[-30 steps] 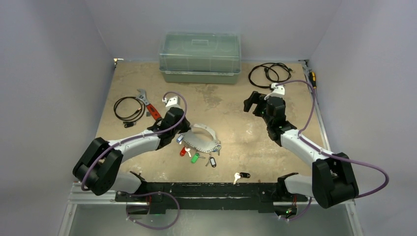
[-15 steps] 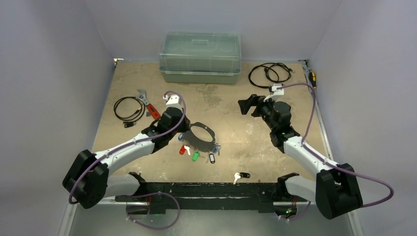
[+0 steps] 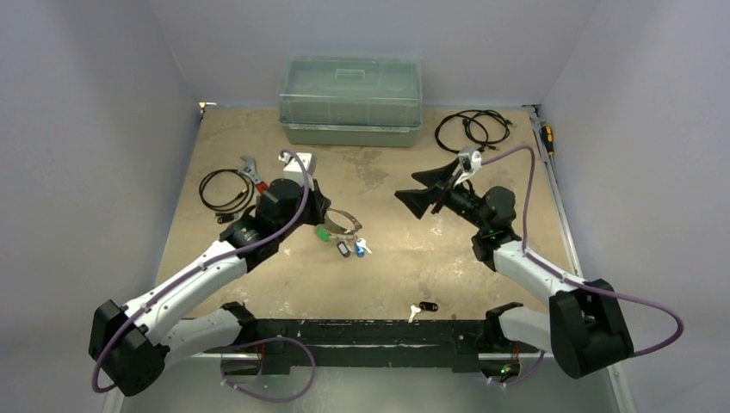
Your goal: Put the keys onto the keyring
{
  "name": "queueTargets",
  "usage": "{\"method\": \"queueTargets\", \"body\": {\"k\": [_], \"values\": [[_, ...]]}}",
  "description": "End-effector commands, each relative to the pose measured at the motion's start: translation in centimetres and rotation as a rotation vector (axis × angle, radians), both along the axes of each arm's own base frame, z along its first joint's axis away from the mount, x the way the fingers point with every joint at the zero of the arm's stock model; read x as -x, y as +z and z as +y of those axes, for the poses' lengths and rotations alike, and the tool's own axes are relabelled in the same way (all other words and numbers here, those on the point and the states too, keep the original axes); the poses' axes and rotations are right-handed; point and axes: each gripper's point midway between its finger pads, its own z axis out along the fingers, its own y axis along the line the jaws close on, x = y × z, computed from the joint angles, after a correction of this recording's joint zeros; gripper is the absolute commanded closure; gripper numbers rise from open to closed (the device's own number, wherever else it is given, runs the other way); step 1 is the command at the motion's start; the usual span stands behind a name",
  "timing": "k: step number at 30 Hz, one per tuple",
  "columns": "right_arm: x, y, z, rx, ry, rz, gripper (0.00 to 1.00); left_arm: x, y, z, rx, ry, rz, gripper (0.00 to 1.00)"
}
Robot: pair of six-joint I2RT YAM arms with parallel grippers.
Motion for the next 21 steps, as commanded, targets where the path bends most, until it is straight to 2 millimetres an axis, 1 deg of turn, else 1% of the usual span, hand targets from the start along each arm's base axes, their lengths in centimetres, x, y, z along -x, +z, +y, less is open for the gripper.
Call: {"method": "queueTargets", "body": {"k": [1, 5, 7, 9, 13, 16, 19, 21], "values": [[4.7, 2.9, 2.4, -0.06, 0.263, -0.154, 0.1, 1.1, 5.9, -1.2, 0.009, -0.153, -0.13, 1.0], [7.2, 3.4, 4.1, -0.055, 0.397, -0.205, 0.19, 2.7, 8.6, -2.0, 0.004, -0.285, -0.21, 1.0], [8.6, 3.5, 4.9, -0.052, 0.473, -0.227, 0.25, 3.7, 9.6, -2.6, -0.004, -0.374, -0.249, 1.0], [9.8, 3.8, 5.4, -0.061, 0.539, -0.24, 0.3, 4.7, 10.0, -3.2, -0.011, -0.455, -0.274, 1.0], [11.6, 4.5, 5.8, -0.096, 0.618, -0.255, 0.42, 6.7, 10.1, -4.3, -0.002, -0.607, -0.319, 1.0], [12.6, 4.6, 6.4, -0.1, 0.672, -0.264, 0.47, 8.0, 9.9, -5.1, 0.029, -0.689, -0.326, 1.0], [13.1, 4.6, 7.1, -0.096, 0.705, -0.27, 0.48, 8.9, 9.8, -5.6, 0.045, -0.746, -0.322, 1.0], [13.0, 4.5, 7.5, -0.092, 0.706, -0.27, 0.48, 9.3, 9.6, -5.7, 0.052, -0.766, -0.32, 1.0]]}}
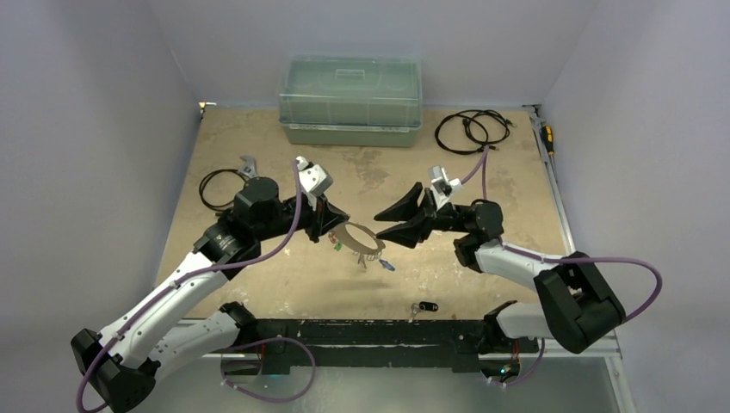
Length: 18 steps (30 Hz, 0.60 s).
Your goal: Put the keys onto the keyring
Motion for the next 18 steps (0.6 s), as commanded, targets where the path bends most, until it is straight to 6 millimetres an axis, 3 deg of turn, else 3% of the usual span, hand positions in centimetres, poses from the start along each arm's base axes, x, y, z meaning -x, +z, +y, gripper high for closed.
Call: {"method": "queueTargets", "body": {"k": [1, 11, 18], "values": [[0.9, 1.8, 0.6, -0.029, 0.046, -0.094, 0.49, 2.0, 1.7, -1.2, 0.059, -0.143, -0.071, 1.0], [-0.4, 0.6, 3.8, 0.069, 0.006, -0.148, 0.61, 3.2, 1.9, -1.5, 0.084, -0.207, -0.07, 1.0], [-0.5, -0.3, 4.7, 0.105, 0.012, -0.145, 0.67, 3.7, 2.0, -1.5, 0.091, -0.227, -0.071, 1.0]]}}
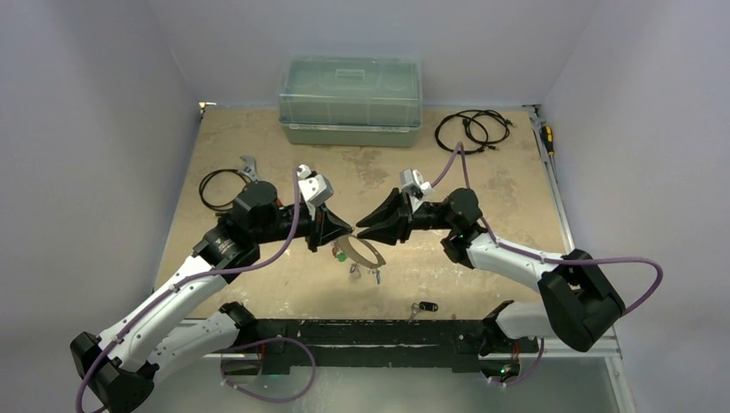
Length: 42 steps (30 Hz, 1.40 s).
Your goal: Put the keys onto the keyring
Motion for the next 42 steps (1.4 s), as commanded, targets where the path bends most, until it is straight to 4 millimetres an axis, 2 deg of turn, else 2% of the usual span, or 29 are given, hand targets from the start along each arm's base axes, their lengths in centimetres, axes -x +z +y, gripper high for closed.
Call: {"method": "queueTargets", "body": {"k": [1, 23, 30, 35, 42], "values": [[-0.8, 0.7, 0.7, 0.004, -0.024, -0.055, 0.67, 0.6, 2.2, -0.4, 0.059, -0.05, -0.083, 1.0], [0.1, 1.0, 2.0, 0.016, 0.031, -0.063, 0.78, 1.3, 1.9, -0.7, 0.065, -0.091, -0.069, 1.0], [0.5, 0.8, 2.2, 0.019, 0.059, -0.066, 0.87, 1.5, 1.9, -0.8, 0.07, -0.108, -0.068, 1.0], [1.1, 0.8, 2.3, 0.014, 0.1, -0.077, 1.0, 1.6, 1.9, -0.8, 0.069, -0.114, -0.065, 1.0], [2.9, 1.7, 1.7, -0.045, 0.175, -0.082, 1.0, 1.3, 2.0, -0.6, 0.069, -0.091, -0.072, 1.0]]}}
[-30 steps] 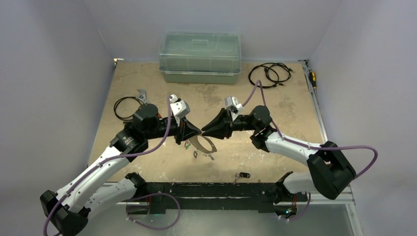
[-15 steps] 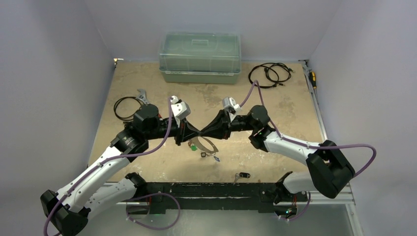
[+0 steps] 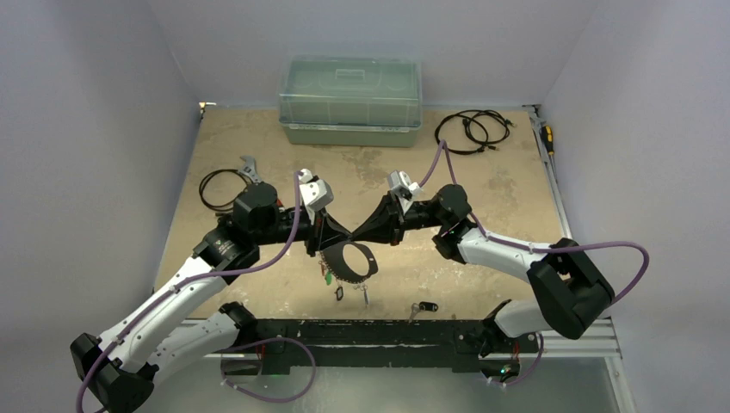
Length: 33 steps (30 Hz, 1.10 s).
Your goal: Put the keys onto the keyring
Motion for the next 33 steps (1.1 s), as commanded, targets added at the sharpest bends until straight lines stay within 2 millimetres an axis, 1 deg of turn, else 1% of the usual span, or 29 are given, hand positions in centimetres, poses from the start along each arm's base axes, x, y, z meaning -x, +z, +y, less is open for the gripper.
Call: {"method": "queueTargets", "body": {"k": [1, 5, 7, 9, 12, 14, 16, 18, 21, 23, 25, 28, 30, 33], "values": [[1.5, 2.9, -0.1, -0.101, 0.053, -0.074, 1.0, -0.1, 2.8, -0.3, 0.073, -0.013, -0.108, 0.99], [1.7, 3.2, -0.4, -0.135, 0.044, -0.078, 1.0, -0.2, 3.5, 0.2, 0.091, 0.017, -0.14, 0.54], [1.8, 3.3, -0.4, -0.144, 0.04, -0.077, 1.0, 0.1, 4.2, 0.5, 0.113, 0.024, -0.161, 0.4], [1.8, 3.6, -0.5, -0.157, 0.035, -0.081, 1.0, 0.2, 4.7, 0.8, 0.13, 0.031, -0.18, 0.34], [1.9, 4.3, -0.8, -0.182, 0.021, -0.093, 1.0, 0.5, 5.8, 1.4, 0.16, 0.05, -0.226, 0.32], [2.0, 5.1, -1.1, -0.211, 0.005, -0.104, 1.0, 0.7, 6.7, 1.9, 0.188, 0.068, -0.27, 0.32], [2.0, 6.2, -1.4, -0.258, -0.02, -0.103, 1.0, 0.8, 7.4, 2.5, 0.223, 0.099, -0.317, 0.33], [1.9, 7.4, -1.8, -0.314, -0.047, -0.091, 1.0, 1.0, 8.7, 3.1, 0.3, 0.125, -0.392, 0.35], [2.8, 9.0, -2.6, -0.395, -0.027, -0.078, 1.0, 2.0, 9.5, 3.6, 0.389, 0.119, -0.454, 0.36], [3.3, 9.6, -2.9, -0.431, -0.007, -0.071, 1.0, 2.5, 9.4, 3.6, 0.417, 0.097, -0.481, 0.38], [3.2, 10.0, -3.0, -0.452, 0.0, -0.056, 1.0, 2.9, 8.9, 3.3, 0.421, 0.065, -0.495, 0.4], [3.1, 10.4, -2.9, -0.469, 0.005, -0.041, 1.0, 3.5, 8.3, 2.9, 0.433, 0.009, -0.545, 0.49], [3.1, 10.9, -3.0, -0.484, -0.001, -0.042, 1.0, 4.2, 8.0, 3.1, 0.455, -0.016, -0.604, 0.54], [3.2, 11.6, -3.3, -0.5, 0.0, -0.044, 1.0, 4.6, 7.7, 3.6, 0.471, -0.011, -0.685, 0.58]]}}
